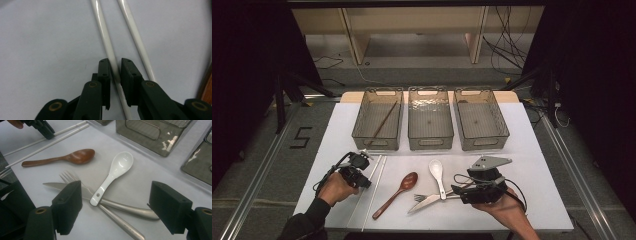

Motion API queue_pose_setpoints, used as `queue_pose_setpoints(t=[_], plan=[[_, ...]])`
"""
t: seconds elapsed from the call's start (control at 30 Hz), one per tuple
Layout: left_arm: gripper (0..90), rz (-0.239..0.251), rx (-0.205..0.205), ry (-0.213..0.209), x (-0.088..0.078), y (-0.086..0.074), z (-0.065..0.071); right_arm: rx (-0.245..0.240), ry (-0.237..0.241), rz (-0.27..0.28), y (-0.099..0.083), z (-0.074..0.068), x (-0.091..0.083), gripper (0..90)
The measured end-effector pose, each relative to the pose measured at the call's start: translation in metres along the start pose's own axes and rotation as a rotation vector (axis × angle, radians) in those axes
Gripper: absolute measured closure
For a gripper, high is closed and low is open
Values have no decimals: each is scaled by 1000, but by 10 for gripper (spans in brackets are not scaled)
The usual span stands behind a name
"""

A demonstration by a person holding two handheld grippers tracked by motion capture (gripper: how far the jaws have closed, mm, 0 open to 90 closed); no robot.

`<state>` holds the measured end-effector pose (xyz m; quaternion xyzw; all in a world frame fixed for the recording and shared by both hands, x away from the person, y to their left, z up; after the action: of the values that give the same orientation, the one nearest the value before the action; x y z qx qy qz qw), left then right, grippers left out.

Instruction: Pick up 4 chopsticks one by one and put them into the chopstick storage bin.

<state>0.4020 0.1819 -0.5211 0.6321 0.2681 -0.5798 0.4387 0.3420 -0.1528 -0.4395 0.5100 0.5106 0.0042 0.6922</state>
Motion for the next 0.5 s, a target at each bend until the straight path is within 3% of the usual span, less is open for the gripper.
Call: queue_pose_setpoints(t=[0.5], plan=[[835,-17,-3,-18,0,1,-4,1,1,-2,0,1,0,279]])
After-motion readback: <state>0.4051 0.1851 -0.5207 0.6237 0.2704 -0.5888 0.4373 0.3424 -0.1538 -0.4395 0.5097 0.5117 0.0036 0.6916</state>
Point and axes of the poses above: each handheld gripper's, and its own axes: x roughly forward along the jaws, y roughly out of its top, z roughly to its right, the point moved 6 cm from there along x, roughly forward along the jaws, and after that the axes turned 2 degrees about -x, right-handed, at the moved point
